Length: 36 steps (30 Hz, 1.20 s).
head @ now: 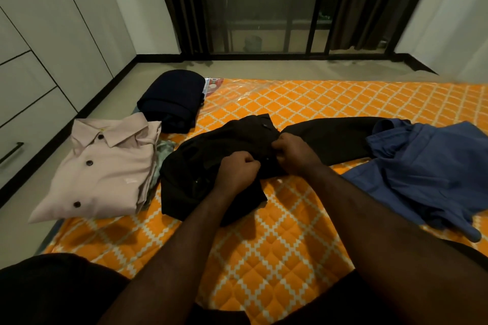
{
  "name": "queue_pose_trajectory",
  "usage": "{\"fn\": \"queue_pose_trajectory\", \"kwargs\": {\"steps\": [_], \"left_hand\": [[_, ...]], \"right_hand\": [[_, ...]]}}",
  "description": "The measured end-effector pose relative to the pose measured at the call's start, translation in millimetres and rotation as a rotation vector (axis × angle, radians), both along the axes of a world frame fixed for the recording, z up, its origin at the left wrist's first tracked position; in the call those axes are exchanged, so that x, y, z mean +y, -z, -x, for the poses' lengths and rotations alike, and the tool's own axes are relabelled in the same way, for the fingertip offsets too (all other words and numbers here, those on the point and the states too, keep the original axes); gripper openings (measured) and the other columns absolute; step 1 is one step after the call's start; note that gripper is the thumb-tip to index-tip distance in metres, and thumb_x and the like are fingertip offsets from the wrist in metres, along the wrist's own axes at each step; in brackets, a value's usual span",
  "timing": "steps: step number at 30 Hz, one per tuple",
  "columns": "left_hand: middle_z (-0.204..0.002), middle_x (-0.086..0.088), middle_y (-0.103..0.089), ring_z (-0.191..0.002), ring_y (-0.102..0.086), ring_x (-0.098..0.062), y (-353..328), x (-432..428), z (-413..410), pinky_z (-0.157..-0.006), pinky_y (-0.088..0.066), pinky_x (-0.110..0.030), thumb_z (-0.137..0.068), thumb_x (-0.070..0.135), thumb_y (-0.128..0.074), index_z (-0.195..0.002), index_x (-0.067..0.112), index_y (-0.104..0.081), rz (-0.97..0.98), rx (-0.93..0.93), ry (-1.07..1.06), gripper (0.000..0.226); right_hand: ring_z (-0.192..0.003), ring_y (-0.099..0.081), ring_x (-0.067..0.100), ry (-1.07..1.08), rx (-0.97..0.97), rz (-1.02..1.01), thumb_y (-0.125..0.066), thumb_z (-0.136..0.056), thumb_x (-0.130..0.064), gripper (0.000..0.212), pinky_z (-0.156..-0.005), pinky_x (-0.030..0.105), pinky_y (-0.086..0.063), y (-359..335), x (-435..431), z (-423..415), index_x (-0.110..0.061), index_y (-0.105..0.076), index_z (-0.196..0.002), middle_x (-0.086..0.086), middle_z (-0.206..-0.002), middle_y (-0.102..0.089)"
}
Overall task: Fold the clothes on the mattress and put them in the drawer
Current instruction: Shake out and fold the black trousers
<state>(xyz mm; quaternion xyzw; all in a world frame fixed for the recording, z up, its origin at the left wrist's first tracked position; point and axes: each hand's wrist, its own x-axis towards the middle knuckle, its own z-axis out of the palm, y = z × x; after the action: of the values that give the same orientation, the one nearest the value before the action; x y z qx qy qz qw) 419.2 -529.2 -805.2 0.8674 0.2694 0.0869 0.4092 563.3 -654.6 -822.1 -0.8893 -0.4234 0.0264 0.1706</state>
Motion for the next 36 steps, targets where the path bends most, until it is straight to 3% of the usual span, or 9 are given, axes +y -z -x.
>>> {"fn": "queue_pose_trajectory", "kwargs": {"steps": [3,8,10,14,17,19,23,26,36], "left_hand": [[-0.07,-0.007,-0.058,-0.065,-0.054,-0.024,-16.6,9.2,8.0,-0.06,-0.04,-0.035,-0.088,0.014,-0.058,-0.074,0.004,-0.063,0.247,-0.041,-0.038,0.018],[-0.083,-0.01,-0.054,-0.074,-0.051,-0.026,-47.8,17.5,30.8,-0.066,-0.04,-0.04,-0.075,0.01,-0.051,-0.08,0.011,-0.062,0.483,-0.028,-0.098,0.012],[-0.079,-0.011,-0.049,-0.068,-0.048,-0.025,-61.8,17.0,42.8,-0.06,-0.037,-0.036,-0.076,0.006,-0.048,-0.075,0.012,-0.053,0.502,-0.01,-0.114,0.007],[-0.052,-0.003,-0.037,-0.04,-0.038,-0.017,-86.1,18.0,66.3,-0.046,-0.031,-0.025,-0.084,-0.001,-0.042,-0.051,0.017,-0.039,0.473,-0.036,-0.173,0.038],[-0.07,-0.011,-0.048,-0.069,-0.051,-0.025,-95.4,27.8,77.6,-0.065,-0.042,-0.04,-0.083,0.015,-0.047,-0.067,0.011,-0.048,0.306,-0.159,-0.12,0.016],[-0.084,-0.01,-0.062,-0.084,-0.058,-0.029,-94.3,39.8,81.2,-0.077,-0.048,-0.042,-0.092,0.022,-0.052,-0.082,0.006,-0.066,0.069,-0.163,-0.003,0.024],[-0.08,0.004,-0.068,-0.075,-0.064,-0.008,-95.4,47.6,88.2,-0.062,-0.046,-0.024,-0.093,0.025,-0.068,-0.091,0.015,-0.074,-0.135,-0.285,0.038,0.012],[-0.081,0.006,-0.07,-0.073,-0.064,0.003,-88.3,48.8,90.6,-0.058,-0.044,-0.009,-0.092,0.023,-0.071,-0.093,0.016,-0.076,-0.178,-0.358,0.071,0.009],[-0.075,0.0,-0.073,-0.067,-0.067,-0.009,-78.5,57.6,79.8,-0.055,-0.046,-0.014,-0.085,0.013,-0.075,-0.087,0.01,-0.078,-0.121,-0.444,0.094,0.005]], "right_hand": [[-0.093,-0.061,0.031,-0.053,-0.044,0.001,-0.061,-0.094,-0.008,0.007,-0.072,0.043,-0.052,-12.0,1.1,5.2,-0.012,-0.067,-0.094,0.005,-0.099,-0.056],[-0.111,-0.056,0.022,-0.185,0.004,-0.106,-0.076,-0.082,-0.013,0.052,-0.081,0.04,-0.054,-15.0,-2.1,23.2,-0.024,-0.061,-0.13,0.002,-0.126,-0.06],[-0.111,-0.061,0.022,-0.208,-0.024,-0.175,-0.076,-0.083,-0.012,0.046,-0.083,0.037,-0.053,-19.2,-1.4,29.9,-0.024,-0.067,-0.126,0.0,-0.122,-0.066],[-0.102,-0.07,0.027,-0.176,-0.09,-0.339,-0.063,-0.08,0.007,0.039,-0.082,0.035,-0.055,-42.3,3.9,47.6,-0.016,-0.078,-0.108,0.003,-0.109,-0.076],[-0.097,-0.072,0.02,-0.212,-0.142,-0.382,-0.063,-0.087,0.001,0.032,-0.081,0.027,-0.053,-62.9,4.5,67.6,-0.017,-0.08,-0.108,0.002,-0.106,-0.078],[-0.092,-0.073,0.017,-0.236,-0.183,-0.426,-0.066,-0.089,-0.007,0.025,-0.079,0.031,-0.058,-72.4,6.2,84.4,-0.019,-0.081,-0.105,-0.001,-0.102,-0.079],[-0.087,-0.075,0.016,-0.226,-0.267,-0.506,-0.072,-0.087,-0.011,0.018,-0.077,0.038,-0.06,-78.8,6.1,113.0,-0.019,-0.082,-0.1,-0.002,-0.098,-0.08],[-0.087,-0.075,0.015,-0.191,-0.309,-0.529,-0.07,-0.086,-0.013,0.017,-0.078,0.047,-0.056,-77.1,3.7,120.3,-0.021,-0.082,-0.096,-0.004,-0.095,-0.079],[-0.082,-0.073,0.014,-0.203,-0.247,-0.67,-0.083,-0.077,-0.006,0.013,-0.075,0.041,-0.059,-77.9,18.4,119.6,-0.016,-0.081,-0.085,-0.002,-0.087,-0.078]]}}
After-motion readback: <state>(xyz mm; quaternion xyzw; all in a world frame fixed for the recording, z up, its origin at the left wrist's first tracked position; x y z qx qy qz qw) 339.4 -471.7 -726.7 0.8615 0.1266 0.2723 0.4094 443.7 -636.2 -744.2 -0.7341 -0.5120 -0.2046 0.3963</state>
